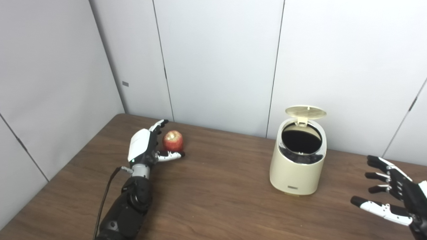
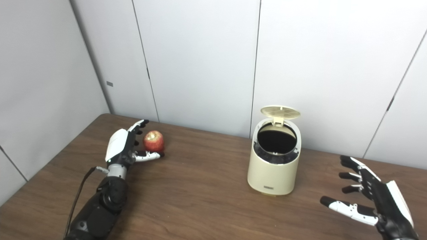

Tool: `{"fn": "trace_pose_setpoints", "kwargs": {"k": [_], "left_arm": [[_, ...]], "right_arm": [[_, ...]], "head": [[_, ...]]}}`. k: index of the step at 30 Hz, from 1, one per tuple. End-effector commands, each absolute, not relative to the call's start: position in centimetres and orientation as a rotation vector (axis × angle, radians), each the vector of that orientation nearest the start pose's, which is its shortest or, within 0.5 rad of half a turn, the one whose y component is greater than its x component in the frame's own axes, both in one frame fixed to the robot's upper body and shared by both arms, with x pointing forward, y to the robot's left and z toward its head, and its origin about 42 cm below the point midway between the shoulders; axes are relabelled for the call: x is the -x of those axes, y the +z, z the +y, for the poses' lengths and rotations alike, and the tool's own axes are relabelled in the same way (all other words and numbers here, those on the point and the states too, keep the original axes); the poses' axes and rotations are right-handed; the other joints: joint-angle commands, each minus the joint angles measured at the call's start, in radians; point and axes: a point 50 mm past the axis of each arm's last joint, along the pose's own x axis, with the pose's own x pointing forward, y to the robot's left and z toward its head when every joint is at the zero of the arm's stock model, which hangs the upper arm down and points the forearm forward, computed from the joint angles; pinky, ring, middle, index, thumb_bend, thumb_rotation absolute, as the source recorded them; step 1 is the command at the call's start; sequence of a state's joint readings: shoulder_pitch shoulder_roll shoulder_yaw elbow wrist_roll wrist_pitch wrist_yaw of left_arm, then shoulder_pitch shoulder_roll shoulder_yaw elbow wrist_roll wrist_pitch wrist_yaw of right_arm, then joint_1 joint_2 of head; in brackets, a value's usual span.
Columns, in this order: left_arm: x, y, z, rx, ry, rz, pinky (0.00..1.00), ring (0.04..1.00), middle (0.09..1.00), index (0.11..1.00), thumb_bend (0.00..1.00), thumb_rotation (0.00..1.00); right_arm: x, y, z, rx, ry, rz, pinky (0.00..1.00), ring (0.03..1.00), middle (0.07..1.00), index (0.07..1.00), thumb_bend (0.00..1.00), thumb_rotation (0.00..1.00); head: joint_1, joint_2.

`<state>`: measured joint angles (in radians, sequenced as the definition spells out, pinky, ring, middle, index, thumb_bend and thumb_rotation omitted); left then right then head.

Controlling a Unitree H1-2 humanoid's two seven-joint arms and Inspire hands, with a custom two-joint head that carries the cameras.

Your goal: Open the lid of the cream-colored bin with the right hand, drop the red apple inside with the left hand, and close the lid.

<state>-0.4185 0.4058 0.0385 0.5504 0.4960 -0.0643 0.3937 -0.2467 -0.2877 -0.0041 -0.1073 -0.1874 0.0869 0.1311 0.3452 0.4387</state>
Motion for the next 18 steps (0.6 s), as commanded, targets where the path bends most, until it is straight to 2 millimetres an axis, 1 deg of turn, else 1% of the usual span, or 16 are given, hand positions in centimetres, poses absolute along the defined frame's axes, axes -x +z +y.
{"fn": "trace_pose_setpoints", "kwargs": {"k": [1,5,10,14,16,18], "left_arm": [[-42.4,17.0,38.0,-0.858,0.46,-0.184,0.57,0.742,0.808,0.861,0.9,0.16],[-42.7,16.6,37.8,-0.849,0.454,-0.166,0.6,0.767,0.816,0.849,0.88,0.15],[-42.8,16.2,37.9,-0.861,0.449,-0.168,0.6,0.758,0.809,0.813,0.88,0.15],[-43.0,15.7,38.0,-0.841,0.425,-0.169,0.6,0.729,0.757,0.781,0.86,0.12],[-43.1,15.4,37.9,-0.847,0.416,-0.174,0.61,0.69,0.703,0.754,0.86,0.09],[-43.1,15.2,37.7,-0.85,0.413,-0.183,0.62,0.676,0.686,0.743,0.85,0.08]], "right_arm": [[-35.4,22.4,-27.9,0.494,0.11,-0.306,0.57,0.746,0.842,0.816,0.8,0.32],[-35.3,22.4,-28.1,0.499,0.113,-0.305,0.55,0.744,0.844,0.824,0.81,0.35],[-35.2,22.4,-28.1,0.495,0.114,-0.306,0.55,0.755,0.853,0.829,0.81,0.36],[-35.2,22.5,-28.0,0.49,0.112,-0.313,0.57,0.754,0.847,0.826,0.81,0.36],[-35.2,22.5,-28.0,0.493,0.115,-0.313,0.57,0.756,0.845,0.824,0.79,0.35],[-35.1,22.5,-28.1,0.499,0.114,-0.309,0.58,0.758,0.847,0.826,0.79,0.35]], "head": [[0.001,0.001],[-0.002,0.007],[-0.005,0.008],[-0.006,0.01],[-0.007,0.011],[-0.007,0.012]]}}
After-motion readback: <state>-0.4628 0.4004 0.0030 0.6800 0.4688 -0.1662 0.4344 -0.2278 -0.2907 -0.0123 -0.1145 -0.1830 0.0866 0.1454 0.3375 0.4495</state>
